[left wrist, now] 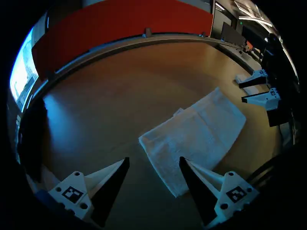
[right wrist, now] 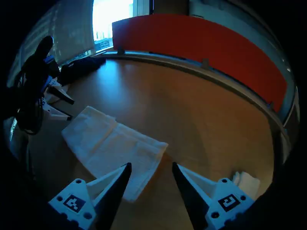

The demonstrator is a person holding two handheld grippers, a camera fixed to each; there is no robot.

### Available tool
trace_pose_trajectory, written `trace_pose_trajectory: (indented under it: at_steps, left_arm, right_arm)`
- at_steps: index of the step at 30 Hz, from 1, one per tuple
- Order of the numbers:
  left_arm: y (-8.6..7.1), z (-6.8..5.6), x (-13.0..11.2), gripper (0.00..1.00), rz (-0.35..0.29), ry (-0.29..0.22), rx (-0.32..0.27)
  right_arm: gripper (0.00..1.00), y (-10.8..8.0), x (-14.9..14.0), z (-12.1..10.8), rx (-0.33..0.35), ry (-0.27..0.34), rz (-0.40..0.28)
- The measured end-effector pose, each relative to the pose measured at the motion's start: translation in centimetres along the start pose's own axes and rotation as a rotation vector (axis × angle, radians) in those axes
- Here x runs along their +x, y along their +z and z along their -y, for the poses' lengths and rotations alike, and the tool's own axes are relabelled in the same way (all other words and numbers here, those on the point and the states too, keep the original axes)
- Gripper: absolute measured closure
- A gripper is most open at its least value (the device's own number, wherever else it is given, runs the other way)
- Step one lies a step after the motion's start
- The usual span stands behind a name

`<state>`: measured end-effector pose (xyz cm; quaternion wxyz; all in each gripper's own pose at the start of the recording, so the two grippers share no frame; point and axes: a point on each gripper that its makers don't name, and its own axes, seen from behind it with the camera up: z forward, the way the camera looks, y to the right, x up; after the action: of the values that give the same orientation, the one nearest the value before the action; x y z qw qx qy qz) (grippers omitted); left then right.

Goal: Fold towel

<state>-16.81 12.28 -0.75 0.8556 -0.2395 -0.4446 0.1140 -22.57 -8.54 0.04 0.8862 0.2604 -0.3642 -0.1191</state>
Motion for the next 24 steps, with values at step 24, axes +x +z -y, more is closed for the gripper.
trace_pose_trajectory:
  at_steps: [24]
  left_arm:
    - [-3.7,-1.8,-4.0,0.04,-0.017,-0.06,0.024]
  right_arm:
    - [0.19,-3.8,-2.6,1.8,-0.002,0.025,-0.017]
